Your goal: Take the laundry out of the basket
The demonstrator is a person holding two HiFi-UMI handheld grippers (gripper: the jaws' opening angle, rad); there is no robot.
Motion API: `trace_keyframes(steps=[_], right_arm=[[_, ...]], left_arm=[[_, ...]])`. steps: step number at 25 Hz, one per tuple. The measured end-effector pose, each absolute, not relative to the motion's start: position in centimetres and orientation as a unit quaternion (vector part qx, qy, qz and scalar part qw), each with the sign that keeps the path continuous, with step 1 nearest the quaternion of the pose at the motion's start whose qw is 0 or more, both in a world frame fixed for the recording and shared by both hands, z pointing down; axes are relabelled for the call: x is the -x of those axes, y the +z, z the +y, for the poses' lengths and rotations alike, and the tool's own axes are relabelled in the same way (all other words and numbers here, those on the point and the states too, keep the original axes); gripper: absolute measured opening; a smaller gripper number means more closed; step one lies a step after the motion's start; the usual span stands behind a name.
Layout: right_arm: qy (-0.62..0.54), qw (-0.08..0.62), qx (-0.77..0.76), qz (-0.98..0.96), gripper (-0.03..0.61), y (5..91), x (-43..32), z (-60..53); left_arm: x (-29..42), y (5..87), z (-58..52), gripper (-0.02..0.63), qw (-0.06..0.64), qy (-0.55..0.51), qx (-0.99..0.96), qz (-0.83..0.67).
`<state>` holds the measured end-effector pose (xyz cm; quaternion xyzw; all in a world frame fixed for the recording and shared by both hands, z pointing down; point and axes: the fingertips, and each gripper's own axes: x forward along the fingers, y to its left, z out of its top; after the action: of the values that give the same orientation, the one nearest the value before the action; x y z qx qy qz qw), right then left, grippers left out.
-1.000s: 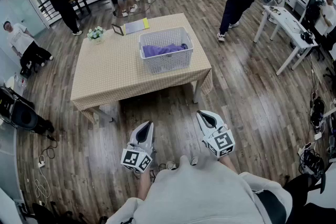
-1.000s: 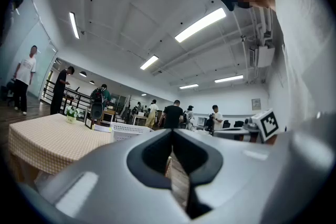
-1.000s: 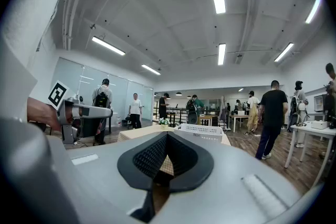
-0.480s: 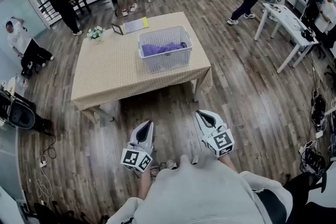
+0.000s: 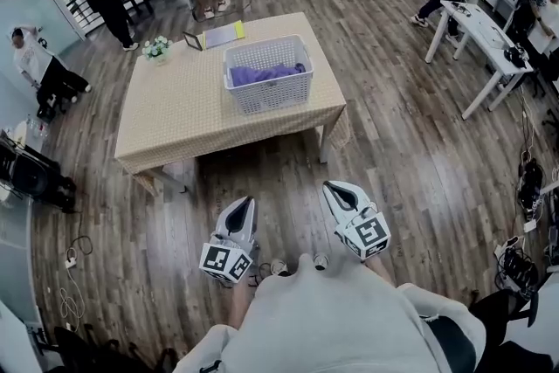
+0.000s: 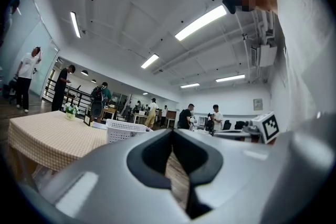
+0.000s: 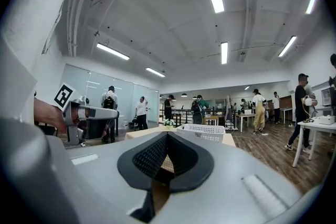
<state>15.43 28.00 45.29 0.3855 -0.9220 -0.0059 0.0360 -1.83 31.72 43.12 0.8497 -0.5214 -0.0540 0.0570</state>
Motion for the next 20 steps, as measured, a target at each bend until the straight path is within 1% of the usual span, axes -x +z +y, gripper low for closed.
trace_keyframes(steps=[7,12,16,20], right_arm=[[-0.009,0.039,-0.376,-0.926,-0.002,46.0,-18.9,28.0],[-0.005,0.048,-0.376,-0.925,-0.002,46.8,-20.2,27.7],[-0.003,0.042,-0.371,-0.928,-0.002,46.9,-20.4,27.1],[0.006,0.04,-0.361,-0.932,-0.002,47.4,-19.6,26.0]], left_arm=[[0.0,43.4,32.2,0.011,0.05,-0.047,-0.834,-0.547],[0.4,43.8,32.3,0.011,0.05,-0.034,-0.822,-0.567],[1.3,43.1,31.7,0.011,0.038,-0.036,-0.814,-0.578],[0.2,43.6,30.4,0.011,0.04,-0.033,-0.821,-0.569]])
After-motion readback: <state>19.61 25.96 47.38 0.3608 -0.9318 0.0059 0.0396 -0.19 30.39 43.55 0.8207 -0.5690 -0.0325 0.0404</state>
